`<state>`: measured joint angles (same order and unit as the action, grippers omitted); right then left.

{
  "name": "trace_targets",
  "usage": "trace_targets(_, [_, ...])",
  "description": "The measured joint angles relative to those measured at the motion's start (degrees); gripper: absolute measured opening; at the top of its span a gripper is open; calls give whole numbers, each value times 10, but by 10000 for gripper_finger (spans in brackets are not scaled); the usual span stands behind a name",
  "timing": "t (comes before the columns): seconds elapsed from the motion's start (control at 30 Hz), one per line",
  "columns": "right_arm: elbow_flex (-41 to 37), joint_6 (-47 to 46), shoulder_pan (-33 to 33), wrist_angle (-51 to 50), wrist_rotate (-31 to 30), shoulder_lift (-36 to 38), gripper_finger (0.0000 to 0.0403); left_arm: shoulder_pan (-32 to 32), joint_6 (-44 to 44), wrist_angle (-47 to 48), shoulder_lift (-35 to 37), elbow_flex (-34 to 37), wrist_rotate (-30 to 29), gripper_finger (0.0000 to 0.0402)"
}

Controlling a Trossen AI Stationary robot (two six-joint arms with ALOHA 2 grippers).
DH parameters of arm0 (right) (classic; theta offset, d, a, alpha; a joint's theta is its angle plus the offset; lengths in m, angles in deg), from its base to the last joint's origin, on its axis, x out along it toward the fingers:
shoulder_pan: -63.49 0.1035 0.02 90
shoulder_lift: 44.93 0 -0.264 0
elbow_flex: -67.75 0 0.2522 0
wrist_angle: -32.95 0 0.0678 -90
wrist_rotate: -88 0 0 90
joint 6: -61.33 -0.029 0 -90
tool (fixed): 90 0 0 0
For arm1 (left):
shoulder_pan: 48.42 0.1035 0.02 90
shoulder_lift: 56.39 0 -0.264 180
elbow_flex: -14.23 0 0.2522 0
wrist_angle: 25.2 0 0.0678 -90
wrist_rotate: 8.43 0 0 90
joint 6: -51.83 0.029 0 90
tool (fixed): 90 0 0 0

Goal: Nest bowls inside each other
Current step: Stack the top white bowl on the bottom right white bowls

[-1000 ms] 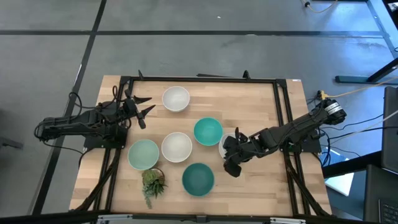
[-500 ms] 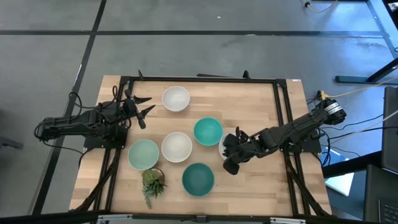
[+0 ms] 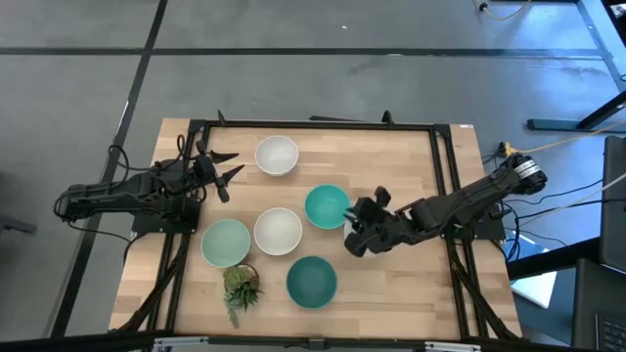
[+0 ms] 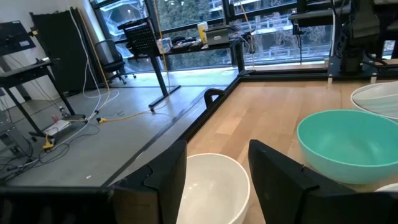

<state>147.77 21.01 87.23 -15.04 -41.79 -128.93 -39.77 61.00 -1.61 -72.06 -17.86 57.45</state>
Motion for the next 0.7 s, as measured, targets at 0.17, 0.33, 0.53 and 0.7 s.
trace_targets(0.17, [0, 4, 0, -39, -42, 38, 79, 0, 0, 0, 0, 0, 0, 167])
trace_targets(0.33, [0, 3, -3, -112, -74, 88, 71, 0, 0, 0, 0, 0, 0, 167])
trace_targets(0.53, [-1, 1, -5, -209, -170, 155, 51, 0, 0, 0, 0, 0, 0, 167])
trace_targets(0.7, [-36, -9, -12, -245, -203, 237, 27, 0, -19, 0, 0, 0, 0, 167])
